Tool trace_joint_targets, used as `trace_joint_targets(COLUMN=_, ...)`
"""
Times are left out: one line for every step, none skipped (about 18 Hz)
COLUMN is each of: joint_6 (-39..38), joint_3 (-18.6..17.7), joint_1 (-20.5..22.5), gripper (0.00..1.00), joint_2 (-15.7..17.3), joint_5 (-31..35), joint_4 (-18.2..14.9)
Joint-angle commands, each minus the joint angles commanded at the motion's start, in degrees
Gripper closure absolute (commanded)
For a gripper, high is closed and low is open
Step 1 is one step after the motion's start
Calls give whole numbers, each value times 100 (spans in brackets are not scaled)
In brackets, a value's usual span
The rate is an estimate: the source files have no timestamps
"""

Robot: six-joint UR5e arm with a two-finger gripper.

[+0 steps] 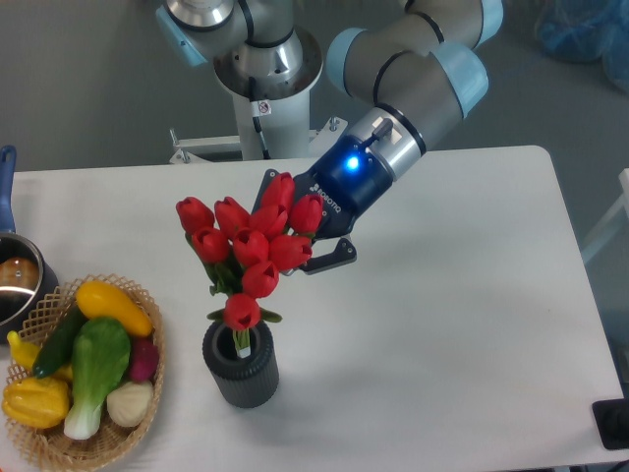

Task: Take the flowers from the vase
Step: 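Lift the gripped tulips straight up out of the black vase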

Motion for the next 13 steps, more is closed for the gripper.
trace_joint_targets(joint_6=-53, joint_3=0, joint_1=17, gripper=66, joint_2=26, joint_5=0, joint_4=0)
trace_joint_targets(joint_6=-62, joint_3=-9, joint_1=35, gripper=66, joint_2=61, joint_5=0, joint_4=-9)
trace_joint_targets(joint_6=-88, joint_3=-17, joint_1=44, gripper=66, joint_2=114, joint_5=0, joint_4=-17)
trace_joint_targets(joint_6=-149, joint_3=-18, joint_1=61, gripper=66, joint_2=167, joint_5=0, joint_4=-17)
trace_joint_targets(joint_6=-202, joint_3=-26, joint_1=70, gripper=66, joint_2=202, joint_5=0, joint_4=-17)
trace_joint_targets(joint_6=-229, joint_3=-35, joint_1=79, gripper=66, joint_2=237, joint_5=-9, joint_4=-17)
trace_joint_targets(joint_6=-247, joint_3=-44, joint_1=62, gripper=66, joint_2=264, joint_5=-9, joint_4=-17)
trace_joint_targets(joint_6=-290, joint_3=-70, joint_1=53, gripper=66, joint_2=334, joint_5=-9, joint_4=-17)
trace_joint_targets(joint_6=-334, joint_3=-79, joint_1=44, gripper=66, joint_2=352, joint_5=-9, joint_4=-17)
trace_joint_targets(joint_6=-378, joint_3=-97, joint_1=44, gripper=66, joint_2=378, joint_5=-9, joint_4=-17)
trace_joint_targets(joint_6=-422, joint_3=-97, joint_1=53, gripper=67, joint_2=422, joint_5=-26, joint_4=-26)
trace_joint_targets(joint_6=-527, joint_3=-97, joint_1=53, gripper=67, joint_2=483, joint_5=-26, joint_4=-18)
trace_joint_targets(joint_6=-676, joint_3=-88, joint_1=44, gripper=67, joint_2=579, joint_5=-35, joint_4=-17)
